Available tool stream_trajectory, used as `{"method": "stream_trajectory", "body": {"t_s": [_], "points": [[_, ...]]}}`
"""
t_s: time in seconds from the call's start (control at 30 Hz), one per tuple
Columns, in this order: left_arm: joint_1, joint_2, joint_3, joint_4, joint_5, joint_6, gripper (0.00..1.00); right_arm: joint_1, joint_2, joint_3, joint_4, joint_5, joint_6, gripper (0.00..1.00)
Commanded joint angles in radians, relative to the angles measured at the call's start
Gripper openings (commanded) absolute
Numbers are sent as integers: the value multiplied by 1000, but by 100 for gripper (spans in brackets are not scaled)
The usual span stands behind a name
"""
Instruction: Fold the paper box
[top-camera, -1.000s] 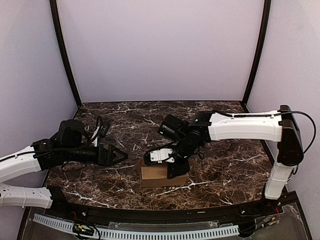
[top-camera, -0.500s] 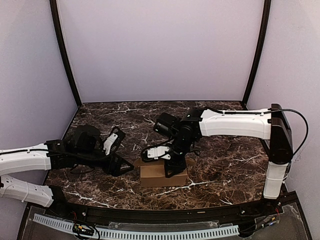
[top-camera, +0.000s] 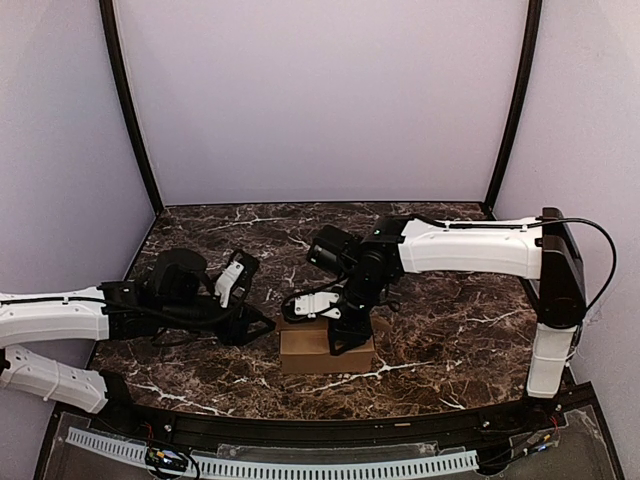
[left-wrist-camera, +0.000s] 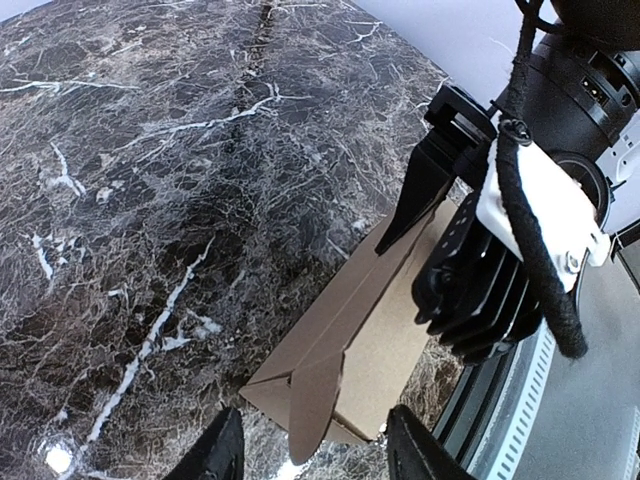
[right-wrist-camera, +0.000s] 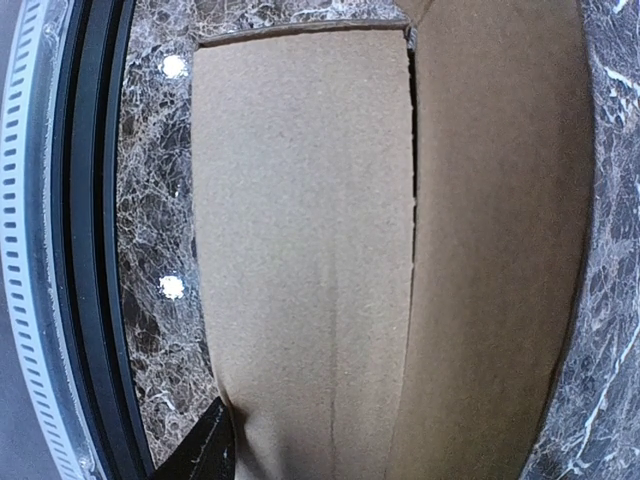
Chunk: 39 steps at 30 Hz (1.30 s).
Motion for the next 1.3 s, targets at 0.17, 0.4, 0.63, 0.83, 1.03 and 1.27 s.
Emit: {"method": "stream_trajectory", "body": {"t_s": [0.17, 0.4, 0.63, 0.83, 1.03, 1.27], "points": [[-54, 63, 20, 64, 4, -15, 39, -1, 8, -39, 35, -14, 26, 40], [-85, 74, 28, 64, -15, -32, 34, 0, 7, -44, 44, -7, 30, 40], [-115, 92, 29, 99, -23, -58, 31, 4, 12, -50, 58, 0, 38, 40], [-121, 104, 15, 108, -46, -62, 28, 6, 10, -56, 59, 4, 39, 41], [-121, 81, 20, 39, -128, -44, 26, 5, 8, -64, 65, 7, 43, 41], [-121, 60, 16, 15, -162, -29, 28, 11, 5, -72, 75, 7, 46, 42]]}}
